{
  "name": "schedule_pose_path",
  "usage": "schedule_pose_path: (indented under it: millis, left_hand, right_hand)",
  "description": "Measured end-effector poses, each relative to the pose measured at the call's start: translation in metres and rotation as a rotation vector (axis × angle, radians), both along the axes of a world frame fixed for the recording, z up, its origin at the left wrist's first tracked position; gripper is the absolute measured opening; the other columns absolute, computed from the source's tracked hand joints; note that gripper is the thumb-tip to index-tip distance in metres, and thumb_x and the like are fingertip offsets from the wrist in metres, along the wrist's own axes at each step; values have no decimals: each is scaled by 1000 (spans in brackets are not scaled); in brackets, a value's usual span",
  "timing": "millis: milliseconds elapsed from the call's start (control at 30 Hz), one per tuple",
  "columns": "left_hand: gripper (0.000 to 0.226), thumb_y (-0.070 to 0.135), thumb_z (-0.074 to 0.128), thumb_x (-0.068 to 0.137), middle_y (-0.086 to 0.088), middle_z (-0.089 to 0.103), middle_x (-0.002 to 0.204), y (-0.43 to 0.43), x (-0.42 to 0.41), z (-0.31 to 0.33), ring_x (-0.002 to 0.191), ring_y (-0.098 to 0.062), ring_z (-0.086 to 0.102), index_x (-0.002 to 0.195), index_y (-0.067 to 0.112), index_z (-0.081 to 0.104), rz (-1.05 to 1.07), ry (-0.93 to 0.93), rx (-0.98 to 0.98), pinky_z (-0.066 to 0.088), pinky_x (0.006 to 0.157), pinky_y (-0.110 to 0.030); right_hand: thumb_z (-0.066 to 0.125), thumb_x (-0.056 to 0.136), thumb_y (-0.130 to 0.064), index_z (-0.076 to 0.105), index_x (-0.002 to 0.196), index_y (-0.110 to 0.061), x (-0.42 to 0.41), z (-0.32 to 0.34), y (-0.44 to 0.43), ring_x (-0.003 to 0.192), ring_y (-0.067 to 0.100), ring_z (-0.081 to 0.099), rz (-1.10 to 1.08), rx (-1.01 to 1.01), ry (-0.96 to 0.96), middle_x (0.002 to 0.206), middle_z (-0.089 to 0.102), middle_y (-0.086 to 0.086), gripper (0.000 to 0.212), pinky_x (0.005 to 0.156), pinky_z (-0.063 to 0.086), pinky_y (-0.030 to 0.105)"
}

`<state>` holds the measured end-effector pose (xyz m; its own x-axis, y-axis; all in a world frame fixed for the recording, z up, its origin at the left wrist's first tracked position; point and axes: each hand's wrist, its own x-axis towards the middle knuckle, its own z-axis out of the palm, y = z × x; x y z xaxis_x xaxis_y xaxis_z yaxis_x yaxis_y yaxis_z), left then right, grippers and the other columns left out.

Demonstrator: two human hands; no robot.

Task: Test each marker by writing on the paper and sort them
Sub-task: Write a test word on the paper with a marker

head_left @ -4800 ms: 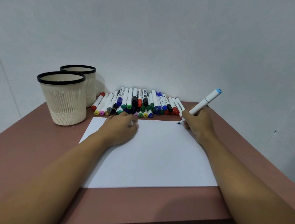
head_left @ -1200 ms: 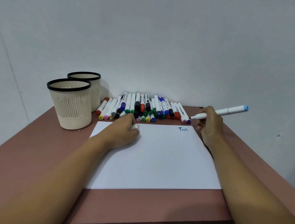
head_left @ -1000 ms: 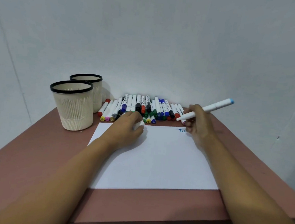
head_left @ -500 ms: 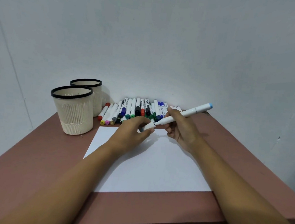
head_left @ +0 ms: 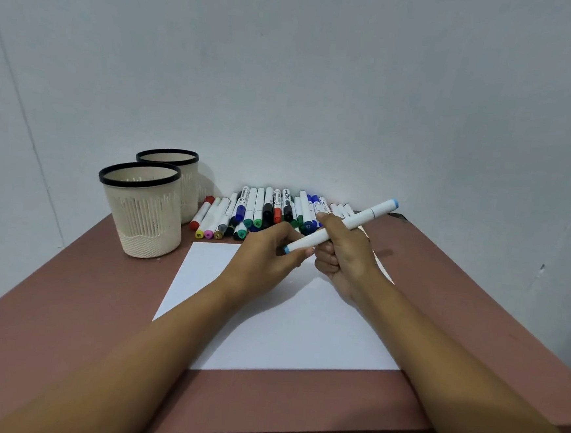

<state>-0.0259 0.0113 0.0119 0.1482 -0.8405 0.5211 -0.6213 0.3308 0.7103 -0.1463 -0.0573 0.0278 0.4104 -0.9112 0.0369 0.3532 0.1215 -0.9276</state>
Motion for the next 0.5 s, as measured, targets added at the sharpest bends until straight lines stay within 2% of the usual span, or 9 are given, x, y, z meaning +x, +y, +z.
schedule_pose_path:
  millis: [100,333,433,500]
  left_hand:
    - [17,15,67,86,10,60,61,1,-4,1,51,1,46,75,20,55,-15,32,-34,33,52,-11]
    - [17,15,67,86,10,62,62,1,-5,0,55,2,51,75,22,56,-34,91,-11,39,57,-16]
    - [12,14,67,85,6,64,64,3,-6,5,54,1,53,78,20,60,-57,161,13,41,54,-14]
    - [6,14,67,85,4,66,64,5,-4,9,55,-4,56,81,18,65,-76,271,29,42,51,-16]
  right_hand:
    - [47,92,-6,38,64,-13,2,0,3,32,7,18,6,4,-67,41,25,-3,30,37,12,17]
    - [45,89,-2,33,60,-13,5,-4,2,31,8,18,-6,-9,-77,40,25,-2,33,38,12,17]
    - [51,93,-11,37,60,-12,2,-2,-3,33,8,20,28,-35,-23,42,28,-1,36,37,15,17]
    - [58,93,-30,43,63,-13,0,2,-6,35,9,27,47,-77,68,44,35,0,38,37,22,17]
